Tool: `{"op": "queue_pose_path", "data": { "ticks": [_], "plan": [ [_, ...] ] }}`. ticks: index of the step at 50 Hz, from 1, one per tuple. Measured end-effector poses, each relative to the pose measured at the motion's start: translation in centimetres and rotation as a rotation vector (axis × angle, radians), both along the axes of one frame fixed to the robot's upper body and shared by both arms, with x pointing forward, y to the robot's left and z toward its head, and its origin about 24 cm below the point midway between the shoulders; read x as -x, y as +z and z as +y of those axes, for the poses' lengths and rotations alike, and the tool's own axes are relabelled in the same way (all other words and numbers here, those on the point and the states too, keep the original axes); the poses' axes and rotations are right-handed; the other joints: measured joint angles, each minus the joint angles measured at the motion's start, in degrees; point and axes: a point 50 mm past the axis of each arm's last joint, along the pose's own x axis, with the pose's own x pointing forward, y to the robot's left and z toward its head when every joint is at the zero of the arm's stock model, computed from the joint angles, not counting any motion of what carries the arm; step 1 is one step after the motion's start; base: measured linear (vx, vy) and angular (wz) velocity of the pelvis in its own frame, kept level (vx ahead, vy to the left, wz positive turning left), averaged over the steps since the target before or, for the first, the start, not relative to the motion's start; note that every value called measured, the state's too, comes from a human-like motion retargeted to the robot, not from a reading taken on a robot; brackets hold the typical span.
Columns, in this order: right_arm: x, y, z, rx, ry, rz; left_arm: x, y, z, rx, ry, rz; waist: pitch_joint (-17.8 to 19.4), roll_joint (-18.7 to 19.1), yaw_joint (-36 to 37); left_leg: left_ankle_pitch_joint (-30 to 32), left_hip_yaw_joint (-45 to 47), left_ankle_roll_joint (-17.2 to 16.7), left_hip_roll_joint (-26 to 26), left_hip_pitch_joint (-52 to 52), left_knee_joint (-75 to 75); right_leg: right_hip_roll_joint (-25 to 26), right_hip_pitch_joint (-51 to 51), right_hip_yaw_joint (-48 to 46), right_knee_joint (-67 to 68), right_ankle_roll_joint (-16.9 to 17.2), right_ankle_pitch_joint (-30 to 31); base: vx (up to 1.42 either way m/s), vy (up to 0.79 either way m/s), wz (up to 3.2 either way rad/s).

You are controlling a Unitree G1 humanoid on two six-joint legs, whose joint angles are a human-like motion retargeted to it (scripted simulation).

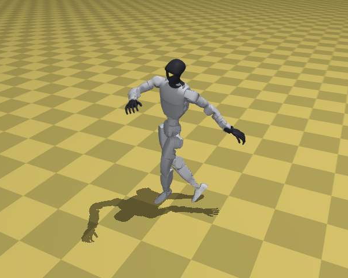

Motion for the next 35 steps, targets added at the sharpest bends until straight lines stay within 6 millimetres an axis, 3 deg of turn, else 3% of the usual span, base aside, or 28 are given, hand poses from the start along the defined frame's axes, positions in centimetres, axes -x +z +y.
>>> {"op": "queue_pose_path", "data": {
  "ticks": [2, 3, 5, 7, 8, 10, 12, 13, 15, 18, 21, 23, 25, 27, 28, 30, 32, 35],
  "plan": [
    [-0.6, -4.1, -0.3, -0.023, 0.008, 0.165, -0.4, -1.7, -1.2, 0.074, 0.014, 0.002, -3.0, -1.0, 0.5, -8.7, 1.1, 3.7, 4.1, -3.1, 5.6, -11.9, -13.8, -13.0, 28.9, -6.7, -7.4, 0.65, -0.38, -0.75],
    [-1.1, -6.4, -0.9, -0.024, -0.032, 0.248, -1.9, -2.7, -1.5, 0.096, 0.002, -0.016, -2.8, -3.1, 0.2, -11.8, 1.4, 5.5, 4.4, -6.0, 9.2, -20.5, -20.4, -16.3, 41.3, -10.0, -9.1, 0.54, -0.53, 0.1],
    [-1.8, -12.3, -3.1, -0.037, -0.17, 0.433, -5.6, -4.8, -2.5, 0.133, -0.029, -0.052, -1.2, -5.4, -3.1, -15.9, -0.7, 7.3, 5.1, -10.3, 17.4, -33.4, -29.7, -16.8, 56.7, -15.0, -10.4, 0.52, -0.54, 1.27],
    [-0.8, -20.1, -6.4, -0.05, -0.36, 0.673, -10.8, -7.0, -4.2, 0.199, -0.083, -0.102, 0.1, -4.8, -8.6, -17.8, -5.9, 6.6, 6.8, -13.2, 24.4, -38.4, -36.0, -12.0, 62.0, -16.1, -14.5, 0.48, -0.59, 2.29],
    [0.6, -24.3, -8.3, -0.05, -0.457, 0.817, -13.8, -8.0, -5.3, 0.244, -0.127, -0.136, 0.5, -3.8, -11.4, -18.3, -9.0, 5.9, 7.8, -14.0, 26.7, -39.4, -38.1, -9.3, 62.3, -15.9, -16.5, 0.44, -0.62, 2.42],
    [5.4, -31.9, -12.0, -0.018, -0.617, 1.14, -20.8, -9.2, -8.5, 0.348, -0.278, -0.219, 1.1, -1.3, -16.6, -18.7, -15.0, 5.1, 9.3, -15.0, 28.9, -40.5, -41.4, -3.8, 59.8, -15.3, -18.1, 0.41, -0.64, 2.31],
    [11.5, -37.7, -14.7, 0.053, -0.72, 1.453, -28.2, -8.7, -12.3, 0.409, -0.517, -0.318, 1.2, 0.5, -21.9, -17.4, -20.4, 3.7, 10.1, -15.0, 27.4, -41.4, -43.0, 1.3, 53.4, -15.2, -18.2, 0.38, -0.69, 2.11],
    [14.9, -39.6, -15.9, 0.105, -0.738, 1.593, -31.8, -7.8, -14.4, 0.422, -0.674, -0.372, 1.1, 1.3, -24.6, -16.3, -23.0, 2.9, 10.4, -14.7, 25.8, -41.7, -43.1, 3.3, 49.0, -15.0, -18.5, 0.38, -0.73, 2.03],
    [21.8, -41.8, -18.0, 0.2, -0.746, 1.818, -37.8, -4.8, -18.8, 0.402, -1.024, -0.484, 1.0, 2.8, -30.1, -13.2, -27.9, 1.1, 10.9, -12.6, 20.5, -42.1, -40.4, 6.1, 37.1, -13.1, -18.4, 0.4, -0.78, 1.98],
    [31.7, -42.2, -20.3, 0.068, -0.898, 1.955, -42.7, 1.6, -23.4, 0.23, -1.432, -0.719, -0.7, 3.6, -37.7, -5.7, -33.3, -0.2, 11.9, -6.9, 8.6, -40.3, -31.2, 10.0, 12.4, -6.2, -14.1, 0.41, -0.9, 1.66],
    [41.5, -40.7, -21.3, -0.319, -1.233, 2.014, -43.9, 6.5, -25.9, 0.073, -1.611, -0.938, -4.1, 2.9, -42.8, 4.6, -36.5, -2.2, 13.9, -4.5, 1.4, -38.6, -24.2, 12.5, -7.2, -0.3, -8.5, 0.35, -1.08, 1.11],
    [47.4, -39.2, -21.2, -0.552, -1.496, 2.016, -44.0, 8.0, -26.3, 0.034, -1.641, -1.007, -6.0, 2.1, -44.6, 11.4, -34.9, -3.6, 15.8, -6.4, 3.0, -38.3, -21.8, 9.8, -11.6, 0.4, -7.9, 0.24, -1.14, 0.77],
    [51.5, -37.9, -20.7, -0.661, -1.721, 2.01, -44.2, 8.4, -25.7, 0.031, -1.613, -1.014, -6.7, 1.0, -45.7, 15.6, -27.4, -2.8, 19.1, -10.5, 9.5, -38.3, -20.0, 5.3, -10.5, -0.9, -12.1, 0.13, -1.12, 0.75],
    [52.7, -37.8, -20.4, -0.645, -1.845, 2.003, -44.1, 7.8, -24.2, 0.034, -1.543, -0.967, -5.4, 0.8, -46.2, 12.5, -17.9, 0.8, 24.6, -15.3, 17.9, -36.0, -19.9, 3.1, -4.8, -2.8, -19.1, 0.02, -1.1, 0.65],
    [52.1, -38.2, -20.5, -0.611, -1.87, 1.99, -43.9, 7.2, -23.1, 0.032, -1.498, -0.929, -4.0, 1.2, -46.2, 8.9, -15.2, 2.4, 27.1, -17.5, 21.7, -33.8, -21.2, 3.0, 0.0, -3.9, -22.6, -0.05, -1.07, 0.3],
    [49.0, -39.5, -21.4, -0.544, -1.853, 1.923, -42.5, 5.0, -20.8, 0.036, -1.398, -0.815, -1.4, 2.0, -45.8, 4.4, -15.4, 3.3, 27.8, -21.9, 24.4, -28.8, -24.6, 3.0, 9.9, -6.1, -27.1, -0.09, -1.03, -0.05],
    [42.7, -41.1, -22.3, -0.548, -1.731, 1.795, -40.1, 1.9, -18.4, 0.074, -1.288, -0.687, 0.4, 1.6, -45.4, 5.8, -19.2, 2.7, 23.5, -25.7, 21.0, -24.1, -26.5, 2.1, 14.8, -7.3, -28.7, -0.09, -1.01, -0.21],
    [29.4, -41.5, -22.7, -0.653, -1.42, 1.564, -35.6, -2.4, -15.3, 0.172, -1.084, -0.536, 2.1, -0.6, -43.3, 11.2, -22.9, 2.8, 14.9, -29.4, 11.1, -18.2, -28.1, 1.8, 16.2, -8.2, -29.0, -0.07, -0.95, -0.63]
  ]
}}
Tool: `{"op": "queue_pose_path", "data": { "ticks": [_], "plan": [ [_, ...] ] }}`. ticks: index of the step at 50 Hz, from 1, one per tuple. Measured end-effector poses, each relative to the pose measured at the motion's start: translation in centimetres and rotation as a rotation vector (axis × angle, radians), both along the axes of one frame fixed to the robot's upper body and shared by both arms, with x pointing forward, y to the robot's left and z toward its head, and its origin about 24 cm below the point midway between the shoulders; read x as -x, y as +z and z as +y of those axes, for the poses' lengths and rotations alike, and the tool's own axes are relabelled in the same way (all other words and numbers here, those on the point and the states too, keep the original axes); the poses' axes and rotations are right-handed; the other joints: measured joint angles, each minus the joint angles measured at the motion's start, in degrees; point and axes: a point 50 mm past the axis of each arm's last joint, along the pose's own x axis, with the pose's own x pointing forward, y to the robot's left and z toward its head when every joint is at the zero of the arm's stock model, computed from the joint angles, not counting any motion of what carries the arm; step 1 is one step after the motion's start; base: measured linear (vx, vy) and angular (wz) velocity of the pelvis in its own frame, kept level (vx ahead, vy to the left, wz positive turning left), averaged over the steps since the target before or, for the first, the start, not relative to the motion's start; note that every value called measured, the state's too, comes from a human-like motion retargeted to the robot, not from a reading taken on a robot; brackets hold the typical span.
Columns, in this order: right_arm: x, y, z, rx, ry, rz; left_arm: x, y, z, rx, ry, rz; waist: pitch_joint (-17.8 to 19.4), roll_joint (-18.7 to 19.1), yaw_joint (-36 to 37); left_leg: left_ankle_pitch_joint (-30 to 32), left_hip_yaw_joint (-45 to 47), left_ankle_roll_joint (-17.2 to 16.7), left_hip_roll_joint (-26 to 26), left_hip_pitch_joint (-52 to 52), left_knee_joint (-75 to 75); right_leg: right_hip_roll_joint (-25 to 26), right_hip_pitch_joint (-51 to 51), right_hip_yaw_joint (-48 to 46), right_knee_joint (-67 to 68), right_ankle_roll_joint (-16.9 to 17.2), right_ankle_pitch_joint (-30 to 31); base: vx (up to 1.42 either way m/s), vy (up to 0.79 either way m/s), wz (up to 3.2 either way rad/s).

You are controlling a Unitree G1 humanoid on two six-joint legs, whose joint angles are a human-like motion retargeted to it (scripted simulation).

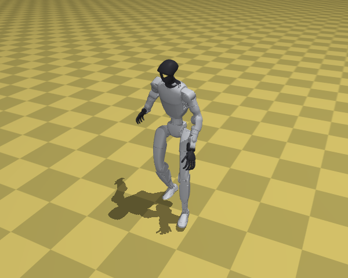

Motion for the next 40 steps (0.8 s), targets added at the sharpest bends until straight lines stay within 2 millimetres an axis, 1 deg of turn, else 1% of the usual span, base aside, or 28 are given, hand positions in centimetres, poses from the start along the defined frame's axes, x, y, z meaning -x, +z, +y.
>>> {"op": "queue_pose_path", "data": {
  "ticks": [1, 2, 4, 5, 7, 8, 9, 10, 12, 13, 15, 17, 18, 19, 20, 22, 23, 25, 27, 29, 30, 31, 33, 35, 36, 37, 38, 40],
  "plan": [
    [-4.6, 0.8, 0.2, -0.014, 0.079, -0.107, 1.8, -1.5, 0.8, 0.03, 0.063, 0.07, 0.5, -0.5, 2.2, 1.6, -0.6, 0.1, -2.3, -0.5, -3.3, 2.3, -0.4, 0.9, 0.0, -0.3, 0.5, -0.02, -0.88, -1.42],
    [-9.0, 2.1, 0.4, -0.019, 0.166, -0.204, 3.7, -2.9, 1.5, 0.059, 0.124, 0.142, 1.0, -0.8, 4.7, 3.2, -0.9, 0.1, -4.4, -0.9, -6.4, 4.7, -0.7, 2.0, 0.0, -0.5, 1.2, 0.01, -0.83, -1.9],
    [-17.2, 6.1, 1.0, 0.037, 0.376, -0.345, 7.8, -5.4, 2.7, 0.098, 0.228, 0.296, 1.9, -0.7, 10.8, 5.7, 1.6, 0.3, -7.2, -1.3, -10.8, 9.6, -0.5, 4.8, -0.4, -0.9, 2.6, 0.09, -0.78, -2.2],
    [-20.9, 8.8, 1.3, 0.099, 0.481, -0.401, 10.0, -6.3, 3.3, 0.106, 0.271, 0.375, 2.1, -0.6, 14.1, 6.4, 4.2, 0.5, -8.4, -1.3, -12.4, 11.8, -0.3, 6.3, -0.6, -0.9, 3.4, 0.18, -0.73, -2.34],
    [-27.3, 15.4, 2.1, 0.297, 0.656, -0.519, 14.2, -7.3, 4.7, 0.08, 0.317, 0.522, 1.6, -0.7, 20.8, 5.7, 11.9, 0.3, -11.3, -1.0, -14.4, 15.2, 0.7, 9.3, -1.8, 0.0, 5.2, 0.3, -0.7, -2.32],
    [-29.8, 19.1, 2.9, 0.405, 0.718, -0.596, 16.3, -7.5, 5.5, 0.058, 0.336, 0.583, 1.1, -1.0, 24.1, 5.3, 16.0, -0.3, -13.2, -0.4, -15.4, 16.4, 1.8, 10.9, -3.2, 0.7, 6.4, 0.43, -0.69, -2.12],
    [-31.7, 22.6, 3.9, 0.496, 0.766, -0.686, 18.4, -7.3, 6.4, 0.038, 0.363, 0.629, 0.4, -1.7, 27.1, 5.4, 20.0, -1.2, -15.3, 0.4, -16.0, 17.3, 3.6, 12.6, -5.6, 1.5, 8.4, 0.52, -0.69, -1.9],
    [-33.2, 26.0, 5.2, 0.578, 0.805, -0.784, 20.4, -7.0, 7.3, 0.018, 0.393, 0.666, -0.5, -2.4, 30.1, 5.8, 24.1, -2.3, -17.6, 1.2, -16.5, 18.1, 5.7, 14.2, -8.7, 2.4, 10.7, 0.61, -0.73, -1.64],
    [-34.9, 31.0, 9.5, 0.655, 0.909, -0.97, 24.7, -5.7, 9.4, 0.023, 0.526, 0.667, -1.6, -5.4, 34.6, 8.1, 31.5, -3.9, -21.7, 4.8, -17.0, 18.4, 12.3, 18.8, -18.4, 5.4, 20.0, 0.71, -0.77, -1.35],
    [-35.3, 32.6, 11.9, 0.667, 0.979, -1.037, 26.9, -4.8, 10.4, 0.033, 0.617, 0.65, -2.2, -7.1, 36.4, 9.1, 33.9, -4.1, -23.6, 7.0, -17.0, 18.3, 15.9, 21.5, -23.8, 7.7, 25.7, 0.8, -0.94, -0.95],
    [-35.6, 34.4, 16.8, 0.674, 1.138, -1.124, 31.2, -2.8, 12.1, 0.04, 0.823, 0.605, -3.2, -11.1, 38.2, 11.0, 34.4, -4.4, -26.0, 11.2, -15.5, 18.6, 21.9, 22.7, -32.3, 8.6, 34.0, 0.84, -1.16, -0.68],
    [-35.4, 35.3, 21.5, 0.648, 1.279, -1.186, 35.6, -1.1, 12.6, 0.029, 1.039, 0.601, -6.0, -12.5, 39.3, 11.3, 30.9, -4.1, -25.5, 15.4, -17.6, 17.7, 24.5, 20.6, -35.3, 8.6, 32.8, 0.79, -0.83, -1.53],
    [-35.1, 35.4, 23.5, 0.624, 1.325, -1.218, 37.8, -0.5, 12.3, 0.023, 1.138, 0.619, -7.8, -11.8, 40.0, 10.0, 28.2, -3.8, -24.7, 17.9, -20.1, 16.5, 25.4, 18.1, -35.0, 8.6, 29.8, 0.77, -0.52, -2.06],
    [-34.7, 35.2, 25.1, 0.59, 1.348, -1.25, 39.5, -0.1, 11.9, 0.021, 1.216, 0.641, -8.6, -10.4, 40.4, 7.2, 25.1, -3.7, -23.3, 21.0, -22.0, 15.0, 26.8, 13.7, -33.5, 6.8, 26.5, 0.78, -0.49, -2.03],
    [-34.3, 34.8, 26.4, 0.552, 1.358, -1.281, 41.0, 0.2, 11.4, 0.023, 1.283, 0.665, -8.9, -8.7, 40.8, 3.5, 21.9, -3.7, -21.6, 24.5, -23.5, 13.5, 28.4, 8.4, -31.4, 4.2, 23.0, 0.78, -0.59, -1.52],
    [-33.8, 32.8, 26.9, 0.477, 1.329, -1.284, 41.4, 0.0, 10.9, 0.063, 1.321, 0.684, -7.5, -3.7, 41.3, -6.7, 19.9, -3.2, -16.2, 30.6, -21.8, 9.2, 29.8, -2.4, -22.1, -2.3, 17.4, 0.73, -0.6, -0.79],
    [-33.7, 31.3, 26.4, 0.442, 1.314, -1.251, 40.7, -0.5, 10.9, 0.091, 1.305, 0.683, -6.7, -1.6, 41.3, -11.7, 20.1, -2.5, -13.3, 32.0, -18.9, 6.2, 28.2, -6.7, -14.5, -5.6, 14.6, 0.62, -0.57, -0.12],
    [-33.4, 27.6, 24.4, 0.373, 1.292, -1.115, 37.2, -1.9, 11.4, 0.132, 1.203, 0.671, -5.7, -1.5, 40.8, -20.0, 20.2, 0.5, -9.6, 28.1, -8.8, -2.9, 17.0, -10.2, 5.7, -10.0, 7.2, 0.48, -0.56, 0.47],
    [-32.9, 22.8, 21.1, 0.326, 1.226, -0.928, 31.0, -3.5, 11.9, 0.12, 1.035, 0.63, -5.0, -4.2, 38.2, -25.4, 17.4, 2.4, -7.6, 17.9, 5.5, -12.0, 2.5, -7.5, 21.0, -10.6, 0.7, 0.39, -0.61, 1.4],
    [-30.9, 16.6, 17.3, 0.296, 1.101, -0.7, 24.0, -4.7, 11.4, 0.092, 0.836, 0.588, -3.2, -3.3, 34.4, -28.6, 12.7, 1.6, -5.0, 12.5, 15.6, -17.2, -5.6, -4.1, 26.2, -10.4, -2.8, 0.39, -0.66, 1.9],
    [-29.2, 13.2, 15.3, 0.282, 1.024, -0.571, 20.2, -5.0, 10.8, 0.074, 0.725, 0.567, -2.3, -2.2, 32.5, -29.7, 10.2, 1.0, -3.8, 11.0, 19.0, -19.1, -8.4, -2.5, 26.8, -10.3, -3.6, 0.39, -0.67, 1.87],
    [-26.9, 9.8, 13.3, 0.249, 0.929, -0.43, 16.3, -5.1, 9.8, 0.063, 0.599, 0.543, -1.3, -0.8, 30.3, -30.2, 7.6, 1.0, -3.0, 10.9, 20.0, -20.3, -10.0, -0.8, 24.8, -10.0, -3.3, 0.39, -0.69, 1.82],
    [-20.9, 4.1, 9.8, 0.165, 0.725, -0.165, 8.8, -4.4, 7.2, 0.019, 0.335, 0.467, 0.5, 1.5, 25.4, -30.1, 2.6, 1.4, -2.4, 11.2, 19.9, -22.3, -12.3, 3.0, 18.2, -8.9, -0.8, 0.39, -0.71, 1.86],
    [-14.1, 0.5, 6.9, 0.079, 0.503, 0.027, 2.0, -2.2, 4.0, -0.061, 0.07, 0.33, 1.6, 2.6, 19.2, -28.0, -2.4, 1.2, -3.0, 12.4, 16.4, -23.5, -12.4, 7.2, 7.3, -5.4, 4.8, 0.41, -0.77, 2.06],
    [-10.9, -0.5, 5.7, 0.062, 0.386, 0.07, -0.7, -0.5, 2.5, -0.109, -0.028, 0.222, 1.8, 2.9, 15.7, -26.2, -4.8, 0.5, -3.5, 13.9, 12.9, -24.1, -10.6, 8.7, 0.3, -2.6, 8.2, 0.44, -0.83, 2.17],
    [-7.6, -1.2, 4.7, 0.056, 0.272, 0.104, -2.9, 1.2, 0.9, -0.148, -0.112, 0.111, 1.9, 3.3, 12.2, -24.4, -7.2, -0.3, -3.5, 15.3, 9.8, -24.4, -8.6, 9.8, -6.6, 0.2, 11.2, 0.49, -0.89, 2.12],
    [-4.2, -1.6, 3.7, 0.067, 0.164, 0.122, -4.3, 2.8, -0.4, -0.177, -0.165, -0.006, 1.4, 3.9, 8.7, -22.6, -9.3, -1.5, -2.6, 16.6, 7.5, -24.2, -5.9, 10.0, -13.0, 3.0, 13.2, 0.48, -0.96, 1.96],
    [1.2, -1.5, 2.1, 0.09, -0.029, 0.156, -6.9, 6.4, -2.8, -0.16, -0.193, -0.245, 0.7, 4.1, 2.6, -16.2, -12.5, -2.5, -2.0, 21.1, -3.2, -24.1, -1.2, 10.1, -25.1, 7.4, 16.8, 0.43, -1.06, 1.61]
  ]
}}
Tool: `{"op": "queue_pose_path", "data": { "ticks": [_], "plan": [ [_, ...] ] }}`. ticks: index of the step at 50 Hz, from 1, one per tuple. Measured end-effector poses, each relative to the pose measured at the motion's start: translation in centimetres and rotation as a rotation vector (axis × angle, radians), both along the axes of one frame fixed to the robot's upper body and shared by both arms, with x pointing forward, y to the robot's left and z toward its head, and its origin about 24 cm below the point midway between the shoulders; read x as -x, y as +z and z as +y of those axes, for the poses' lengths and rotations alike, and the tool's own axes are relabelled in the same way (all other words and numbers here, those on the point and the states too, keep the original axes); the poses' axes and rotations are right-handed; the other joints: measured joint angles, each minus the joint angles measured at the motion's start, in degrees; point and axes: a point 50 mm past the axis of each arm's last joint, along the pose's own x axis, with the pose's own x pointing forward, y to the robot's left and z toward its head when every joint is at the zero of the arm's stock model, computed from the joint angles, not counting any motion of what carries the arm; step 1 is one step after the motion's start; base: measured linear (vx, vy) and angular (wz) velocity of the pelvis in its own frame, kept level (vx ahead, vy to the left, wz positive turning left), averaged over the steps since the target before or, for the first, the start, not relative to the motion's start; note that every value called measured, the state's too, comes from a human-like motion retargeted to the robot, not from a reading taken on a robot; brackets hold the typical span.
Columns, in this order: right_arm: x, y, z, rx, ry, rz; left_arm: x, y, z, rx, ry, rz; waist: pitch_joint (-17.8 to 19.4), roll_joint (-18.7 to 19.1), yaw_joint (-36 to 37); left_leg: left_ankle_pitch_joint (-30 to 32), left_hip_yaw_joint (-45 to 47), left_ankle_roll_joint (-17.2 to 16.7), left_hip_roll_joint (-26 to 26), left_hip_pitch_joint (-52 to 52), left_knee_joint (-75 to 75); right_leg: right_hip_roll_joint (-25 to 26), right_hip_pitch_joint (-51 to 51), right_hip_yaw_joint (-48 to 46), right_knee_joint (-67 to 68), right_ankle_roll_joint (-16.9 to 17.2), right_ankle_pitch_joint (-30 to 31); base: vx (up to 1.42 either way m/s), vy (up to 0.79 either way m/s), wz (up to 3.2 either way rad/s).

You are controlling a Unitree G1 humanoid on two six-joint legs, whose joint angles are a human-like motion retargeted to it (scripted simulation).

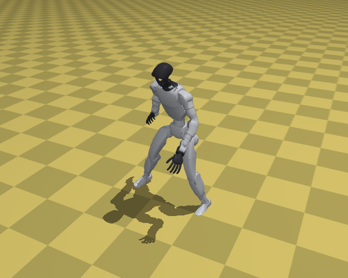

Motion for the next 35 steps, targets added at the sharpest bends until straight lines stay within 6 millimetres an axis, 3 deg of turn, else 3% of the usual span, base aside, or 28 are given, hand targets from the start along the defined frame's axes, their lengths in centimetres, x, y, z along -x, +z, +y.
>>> {"op": "queue_pose_path", "data": {
  "ticks": [2, 5, 7, 10, 12, 13, 15, 17, 19, 20, 21, 23, 26, 28, 29, 30, 32, 33, 35],
  "plan": [
    [5.4, 0.4, -0.7, 0.024, -0.156, 0.052, -1.0, 2.3, -1.0, 0.047, -0.021, -0.135, -1.6, 0.5, -3.5, 7.0, 1.5, -0.8, 4.4, 2.1, -4.9, 3.2, 2.7, -2.0, -4.0, 1.2, 1.4, 0.38, -1.2, 0.98],
    [12.3, 1.3, -0.5, 0.023, -0.344, 0.171, -1.7, 4.3, -1.5, 0.069, -0.059, -0.204, -3.8, -2.2, -6.2, 16.7, 15.2, 1.2, 8.7, 0.9, -2.3, 3.3, 5.7, -6.0, -4.1, 0.4, 1.5, 0.29, -1.18, 0.84],
    [14.7, 1.6, 0.1, -0.003, -0.403, 0.23, -1.7, 4.5, -1.0, 0.025, -0.062, -0.185, -3.3, -3.1, -7.0, 17.1, 23.5, 3.2, 12.3, -2.2, 3.9, 4.4, 6.9, -8.6, -0.6, -1.8, -2.9, 0.15, -1.16, 0.87],
    [14.1, 1.3, -0.1, -0.04, -0.377, 0.225, -0.3, 2.5, 0.4, -0.063, -0.021, -0.086, 0.8, -1.2, -7.2, 11.5, 17.5, 2.8, 12.8, -9.7, 11.9, 10.6, 4.9, -10.2, 14.2, -2.7, -11.3, 0.06, -1.06, 0.53],
    [10.2, 0.8, -0.9, -0.038, -0.288, 0.131, 1.8, -0.2, 1.7, -0.121, 0.009, 0.042, 2.6, -0.2, -7.3, 11.7, 12.3, 1.3, 9.6, -14.4, 11.4, 15.1, 3.7, -12.4, 20.7, -2.1, -13.6, 0.02, -1.02, 0.28],
    [7.2, 0.6, -1.4, -0.041, -0.235, 0.059, 3.0, -1.6, 2.5, -0.149, 0.024, 0.118, 3.1, -0.2, -7.0, 12.8, 12.4, 1.5, 8.2, -15.9, 9.7, 17.2, 3.5, -13.4, 22.1, -2.4, -14.4, 0.01, -1.02, 0.0],
    [0.1, 0.9, -2.2, -0.061, -0.115, -0.117, 5.6, -4.2, 4.3, -0.183, 0.064, 0.281, 3.5, -0.9, -5.1, 14.8, 16.4, 3.5, 5.7, -17.6, 4.6, 21.2, 2.7, -13.9, 23.4, -3.6, -15.3, 0.01, -1.0, -0.5],
    [-8.2, 3.0, -2.9, -0.067, 0.056, -0.3, 8.9, -7.0, 6.0, -0.152, 0.135, 0.457, 3.9, -1.5, -1.0, 16.2, 20.8, 5.3, 2.3, -17.5, -1.8, 25.5, 2.0, -12.3, 23.6, -4.2, -14.8, 0.06, -0.9, -1.36],
    [-16.2, 7.4, -3.5, -0.005, 0.266, -0.465, 13.1, -9.8, 7.4, -0.069, 0.227, 0.635, 4.7, -1.5, 4.7, 16.7, 23.4, 5.2, -1.3, -17.0, -5.5, 30.0, 3.5, -9.4, 22.6, -3.7, -13.6, 0.22, -0.8, -2.03],
    [-19.4, 10.0, -3.7, 0.053, 0.372, -0.541, 15.8, -11.2, 7.9, -0.024, 0.272, 0.726, 5.1, -1.2, 7.8, 15.5, 24.5, 4.5, -2.6, -17.0, -4.7, 32.3, 5.4, -7.8, 21.7, -3.1, -12.9, 0.32, -0.75, -2.38],
    [-22.9, 13.4, -3.6, 0.116, 0.47, -0.621, 17.5, -11.8, 8.6, 0.027, 0.341, 0.779, 4.9, -1.5, 11.7, 18.2, 25.5, 4.1, -5.8, -16.1, -9.4, 33.9, 6.2, -5.5, 19.6, -3.2, -11.6, 0.34, -0.75, -2.51],
    [-27.7, 20.1, -2.6, 0.254, 0.649, -0.774, 21.7, -12.5, 10.2, 0.089, 0.47, 0.875, 3.9, -2.7, 19.7, 20.1, 29.4, 2.8, -11.0, -14.3, -14.8, 36.4, 9.2, -1.1, 15.1, -2.6, -8.2, 0.44, -0.75, -2.59],
    [-31.4, 28.2, 1.3, 0.431, 0.911, -0.974, 28.3, -11.3, 13.3, 0.088, 0.659, 0.932, 2.1, -6.3, 30.7, 20.6, 39.8, 0.2, -16.7, -9.7, -17.6, 38.6, 17.2, 6.1, 4.7, 0.4, 3.5, 0.67, -0.81, -2.36],
    [-32.3, 31.1, 4.5, 0.481, 1.054, -1.07, 32.5, -9.8, 15.0, 0.071, 0.791, 0.918, 0.8, -8.9, 35.2, 22.5, 46.3, -1.7, -18.6, -5.6, -16.0, 40.2, 23.1, 8.9, -2.8, 1.2, 13.1, 0.81, -1.09, -1.47],
    [-32.6, 31.4, 6.1, 0.465, 1.1, -1.105, 34.9, -9.1, 15.4, 0.074, 0.87, 0.907, -0.3, -9.3, 36.4, 23.7, 48.3, -2.5, -18.8, -2.7, -15.0, 40.7, 25.9, 8.7, -5.5, 1.2, 16.2, 0.86, -1.06, -1.32],
    [-32.8, 31.4, 7.6, 0.432, 1.136, -1.137, 37.5, -8.4, 15.6, 0.078, 0.956, 0.895, -1.6, -9.3, 37.4, 25.0, 49.9, -3.2, -18.7, 0.5, -14.1, 41.0, 28.5, 7.9, -7.7, 1.2, 18.6, 0.86, -0.75, -1.59],
    [-32.6, 29.2, 9.5, 0.315, 1.133, -1.151, 42.7, -7.5, 14.6, 0.1, 1.133, 0.907, -6.4, -5.4, 38.2, 23.4, 46.4, -3.6, -16.8, 7.2, -16.0, 40.4, 31.1, -1.4, -5.3, 1.0, 17.8, 0.89, -0.3, -1.64],
    [-32.3, 27.5, 9.7, 0.259, 1.111, -1.13, 44.8, -7.3, 14.0, 0.115, 1.206, 0.927, -9.2, -2.3, 38.2, 19.8, 43.2, -2.9, -15.4, 10.6, -17.7, 39.2, 31.4, -8.4, -0.7, 0.6, 15.5, 0.93, -0.1, -1.27],
    [-31.2, 23.8, 9.5, 0.16, 1.076, -1.038, 47.0, -7.2, 13.0, 0.149, 1.291, 0.978, -13.7, 2.5, 38.6, 10.1, 40.1, -0.5, -10.4, 14.9, -18.3, 34.5, 27.1, -22.6, 16.3, -5.1, 9.0, 0.86, -0.28, -0.91]
  ]
}}
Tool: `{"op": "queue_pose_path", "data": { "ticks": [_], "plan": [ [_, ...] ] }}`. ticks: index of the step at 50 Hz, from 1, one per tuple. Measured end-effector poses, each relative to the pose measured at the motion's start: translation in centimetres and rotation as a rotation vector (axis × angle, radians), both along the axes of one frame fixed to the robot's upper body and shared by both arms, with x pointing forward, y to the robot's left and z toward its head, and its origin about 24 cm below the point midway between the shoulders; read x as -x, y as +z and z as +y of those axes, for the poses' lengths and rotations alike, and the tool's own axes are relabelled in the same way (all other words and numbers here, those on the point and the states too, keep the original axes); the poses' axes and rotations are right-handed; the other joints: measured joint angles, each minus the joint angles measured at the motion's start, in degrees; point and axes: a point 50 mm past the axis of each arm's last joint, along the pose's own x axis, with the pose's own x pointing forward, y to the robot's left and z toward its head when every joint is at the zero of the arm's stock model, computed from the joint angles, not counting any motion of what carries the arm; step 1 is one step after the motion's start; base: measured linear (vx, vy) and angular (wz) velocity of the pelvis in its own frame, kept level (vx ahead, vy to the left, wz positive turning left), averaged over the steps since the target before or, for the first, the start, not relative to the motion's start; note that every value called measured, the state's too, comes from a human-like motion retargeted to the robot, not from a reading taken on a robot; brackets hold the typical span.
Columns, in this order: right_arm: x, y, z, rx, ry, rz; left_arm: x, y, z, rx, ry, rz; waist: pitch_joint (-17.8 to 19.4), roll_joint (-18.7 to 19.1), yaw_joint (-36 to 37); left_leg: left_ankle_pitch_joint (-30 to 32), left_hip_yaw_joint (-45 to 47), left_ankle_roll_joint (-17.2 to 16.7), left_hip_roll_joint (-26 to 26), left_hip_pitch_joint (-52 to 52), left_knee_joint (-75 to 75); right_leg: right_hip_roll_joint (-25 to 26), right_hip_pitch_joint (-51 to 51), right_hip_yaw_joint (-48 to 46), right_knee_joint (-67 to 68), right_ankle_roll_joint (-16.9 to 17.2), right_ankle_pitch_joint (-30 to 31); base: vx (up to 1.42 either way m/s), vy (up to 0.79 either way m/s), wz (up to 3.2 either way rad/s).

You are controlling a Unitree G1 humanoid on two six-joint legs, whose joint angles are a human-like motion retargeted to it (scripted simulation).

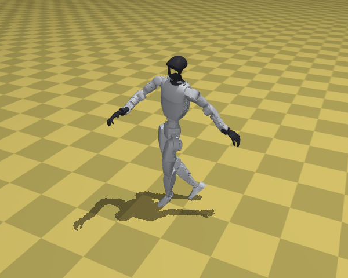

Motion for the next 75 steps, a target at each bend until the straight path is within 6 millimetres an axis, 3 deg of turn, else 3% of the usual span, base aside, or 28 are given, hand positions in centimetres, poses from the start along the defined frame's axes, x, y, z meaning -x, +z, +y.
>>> {"op": "queue_pose_path", "data": {
  "ticks": [2, 5, 7, 10, 13, 15, 17, 20, 25, 27, 30, 33, 35, 37, 40, 42, 45, 47, 51, 54, 57, 60, 62, 64, 67, 69, 71, 75],
  "plan": [
    [1.4, -3.8, -0.8, -0.011, -0.027, 0.153, -1.0, -0.9, -0.2, 0.041, -0.003, 0.027, -1.6, -0.9, -0.5, -8.8, 0.8, 4.4, 1.9, -1.5, 4.2, -12.0, -10.6, -6.1, 21.8, -5.5, -5.5, 0.68, -0.45, -0.2],
    [5.2, -10.2, -2.7, -0.017, -0.146, 0.39, -6.5, -2.9, 0.2, 0.065, -0.132, 0.021, 1.9, -4.4, -6.8, -18.4, -3.2, 8.1, 4.1, -7.3, 20.5, -28.6, -22.7, -4.5, 40.2, -11.8, -13.0, 0.53, -0.54, 1.61],
    [9.3, -15.0, -4.6, 0.011, -0.275, 0.581, -13.3, -4.3, 0.2, 0.08, -0.264, -0.059, 5.4, -4.4, -13.0, -22.2, -10.0, 6.5, 7.2, -11.6, 31.7, -31.4, -27.9, 1.8, 42.4, -12.0, -17.9, 0.39, -0.65, 2.9],
    [18.0, -21.3, -6.8, 0.078, -0.382, 0.98, -26.4, -4.8, -2.1, 0.148, -0.48, -0.279, 10.1, -2.3, -21.2, -24.9, -20.5, 5.0, 10.0, -16.0, 39.4, -30.2, -33.5, 13.6, 37.2, -10.5, -20.9, 0.26, -0.69, 2.88],
    [26.9, -24.4, -7.4, 0.072, -0.377, 1.351, -39.6, -1.6, -7.4, 0.19, -0.78, -0.549, 12.6, -0.6, -29.0, -23.2, -29.8, 3.8, 9.9, -19.9, 39.6, -32.0, -36.1, 21.4, 24.4, -9.5, -19.0, 0.17, -0.74, 2.56],
    [32.3, -25.1, -7.1, 0.041, -0.388, 1.501, -45.8, 1.9, -11.6, 0.139, -1.011, -0.722, 12.8, -0.2, -34.8, -20.5, -35.3, 2.2, 8.9, -20.3, 35.6, -33.1, -34.2, 25.3, 11.5, -5.1, -13.7, 0.2, -0.81, 2.35],
    [37.0, -25.1, -6.7, -0.011, -0.444, 1.557, -49.2, 5.4, -15.2, 0.043, -1.205, -0.882, 11.8, -0.2, -40.4, -16.3, -39.3, 0.8, 8.6, -18.1, 28.7, -34.6, -28.5, 25.7, -3.7, 0.6, -8.7, 0.26, -0.92, 1.9],
    [42.6, -24.3, -5.8, -0.142, -0.62, 1.557, -50.8, 9.5, -18.0, -0.08, -1.339, -1.115, 8.7, -0.8, -45.4, -6.9, -40.7, -0.2, 11.0, -14.8, 19.9, -35.5, -21.4, 19.3, -19.1, 6.1, -3.7, 0.24, -1.08, 0.9],
    [48.7, -23.3, -3.9, -0.331, -0.873, 1.636, -49.6, 9.6, -17.1, -0.073, -1.316, -1.195, 5.2, -3.4, -43.5, 8.2, -27.0, -0.1, 21.4, -16.3, 24.3, -31.6, -17.0, 7.2, -19.9, 4.1, -5.1, 0.16, -1.2, -0.34],
    [48.2, -23.6, -4.1, -0.306, -0.917, 1.616, -48.6, 8.3, -15.4, -0.087, -1.305, -1.097, 6.6, -4.1, -42.9, 5.3, -23.7, 1.3, 24.6, -19.6, 28.8, -28.7, -16.5, 7.3, -16.6, 4.4, -10.6, 0.07, -1.13, -0.14],
    [43.0, -24.7, -5.6, -0.178, -0.876, 1.493, -46.1, 5.3, -12.3, -0.105, -1.28, -0.876, 11.1, -3.5, -43.0, 2.3, -28.4, 1.4, 23.3, -25.5, 28.6, -22.0, -19.7, 8.0, -4.0, 4.2, -17.1, -0.03, -1.04, 0.05],
    [32.9, -24.8, -7.7, -0.115, -0.779, 1.219, -42.6, 2.4, -9.0, -0.081, -1.242, -0.636, 14.1, -4.8, -43.2, 7.7, -27.0, 2.6, 17.8, -29.6, 18.5, -16.7, -22.8, 5.8, 2.6, 3.0, -19.7, -0.09, -0.99, 0.07],
    [25.0, -22.9, -9.0, -0.134, -0.692, 0.996, -39.9, 0.9, -6.6, -0.057, -1.178, -0.503, 15.4, -5.7, -41.3, 10.1, -21.0, 4.1, 14.7, -30.9, 11.3, -12.8, -24.7, 5.6, 4.8, 1.4, -21.2, -0.05, -0.92, -0.63],
    [17.3, -18.9, -10.8, -0.122, -0.59, 0.779, -36.5, -0.7, -4.4, 0.002, -1.056, -0.408, 16.6, -5.7, -37.0, 11.2, -14.7, 4.2, 11.9, -30.9, 6.2, -8.0, -25.9, 7.1, 6.7, 0.2, -22.2, 0.03, -0.83, -1.55],
    [7.6, -9.1, -13.8, 0.003, -0.485, 0.462, -30.5, -3.1, -2.2, 0.134, -0.813, -0.333, 18.0, -4.3, -28.9, 11.3, -7.6, 3.5, 7.2, -30.6, 2.6, -0.8, -25.7, 11.0, 8.7, -0.2, -22.8, 0.17, -0.73, -2.08],
    [3.5, -1.6, -15.0, 0.112, -0.467, 0.269, -26.4, -4.0, -1.2, 0.194, -0.675, -0.299, 17.7, -4.2, -22.9, 11.2, -2.3, 3.1, 3.3, -30.8, 3.1, 2.7, -24.6, 13.9, 8.2, -0.1, -22.1, 0.33, -0.7, -2.04],
    [0.3, 7.8, -14.7, 0.267, -0.437, 0.035, -20.7, -3.6, 0.8, 0.176, -0.499, -0.288, 16.2, -7.4, -13.4, 10.7, 8.6, 1.3, -2.9, -30.5, 5.9, 5.4, -20.7, 18.8, 2.2, 0.9, -17.2, 0.48, -0.75, -1.86],
    [-1.1, 11.7, -12.4, 0.361, -0.364, -0.082, -16.9, -2.5, 2.3, 0.086, -0.36, -0.336, 15.7, -12.4, -6.8, 11.2, 14.0, 0.2, -7.2, -29.6, 8.3, 5.4, -17.0, 23.6, -4.0, 5.6, -8.9, 0.6, -0.83, -1.76],
    [-3.5, 15.9, -3.9, 0.43, -0.119, -0.296, -7.8, -0.8, 2.9, -0.12, 0.056, -0.394, 15.9, -18.7, 2.3, 20.7, 6.9, -1.5, -9.9, -25.9, 11.6, 7.1, -7.2, 30.5, -17.5, 6.2, 7.3, 0.66, -1.06, -1.83],
    [-3.8, 16.8, 3.9, 0.319, 0.072, -0.465, 1.5, -1.2, -2.2, -0.128, 0.382, -0.214, 12.2, -11.7, 7.0, 20.9, -1.8, -2.8, -6.6, -13.6, 5.5, 5.4, -1.3, 23.0, -11.2, 4.0, 2.8, 0.76, -0.42, -3.17],
    [-1.8, 17.6, 9.2, 0.187, 0.265, -0.584, 5.6, -2.7, -8.4, 0.052, 0.514, -0.05, 9.3, -4.4, 8.0, 4.5, -4.3, 1.0, 0.7, -5.3, 6.1, -2.5, -7.1, 5.5, 14.6, -6.5, -7.5, 0.75, -0.42, -1.84],
    [0.1, 16.9, 11.6, 0.153, 0.397, -0.612, 4.2, -4.9, -11.2, 0.25, 0.373, 0.037, 9.4, -6.6, 4.8, -11.4, -4.5, 8.9, 2.7, -10.0, 16.3, -19.6, -22.7, -0.9, 40.5, -13.2, -14.1, 0.58, -0.4, 0.17],
    [0.4, 14.0, 11.1, 0.168, 0.376, -0.557, 0.2, -6.8, -10.7, 0.323, 0.157, 0.052, 11.2, -7.7, 0.3, -16.6, -8.6, 10.1, 3.9, -14.8, 26.5, -27.6, -30.4, 0.4, 47.6, -14.2, -18.6, 0.48, -0.5, 1.88],
    [0.6, 8.9, 9.2, 0.191, 0.295, -0.425, -6.0, -8.4, -9.4, 0.347, -0.093, 0.005, 12.3, -7.3, -4.4, -18.4, -13.9, 8.3, 4.9, -18.1, 32.6, -31.5, -35.9, 3.5, 47.7, -12.7, -20.0, 0.42, -0.54, 2.34],
    [2.5, -0.5, 4.9, 0.218, 0.152, -0.115, -18.1, -8.8, -8.0, 0.312, -0.454, -0.238, 12.7, -5.6, -10.1, -17.8, -21.5, 5.5, 4.8, -18.2, 31.0, -35.2, -39.7, 7.2, 38.4, -11.1, -19.2, 0.39, -0.55, 2.13],
    [5.5, -5.8, 1.8, 0.182, 0.045, 0.078, -26.4, -6.4, -7.9, 0.264, -0.672, -0.505, 12.2, -4.7, -14.2, -15.4, -26.5, 4.0, 4.4, -16.4, 26.0, -36.0, -38.6, 9.1, 27.7, -9.6, -17.9, 0.37, -0.6, 2.11],
    [9.8, -9.8, -1.3, 0.128, -0.066, 0.235, -33.0, -1.9, -8.4, 0.183, -0.884, -0.771, 11.0, -4.2, -19.4, -12.3, -32.2, 2.7, 4.3, -14.5, 21.0, -34.6, -34.5, 12.6, 14.6, -5.6, -14.0, 0.38, -0.66, 2.44],
    [20.0, -13.7, -6.9, 0.037, -0.27, 0.496, -40.5, 9.9, -11.0, -0.035, -1.257, -1.244, 7.6, -5.1, -30.0, -6.3, -43.4, 2.7, 3.7, -11.3, 11.9, -31.6, -22.2, 23.9, -10.8, 4.7, -2.8, 0.34, -0.78, 2.45]
  ]
}}
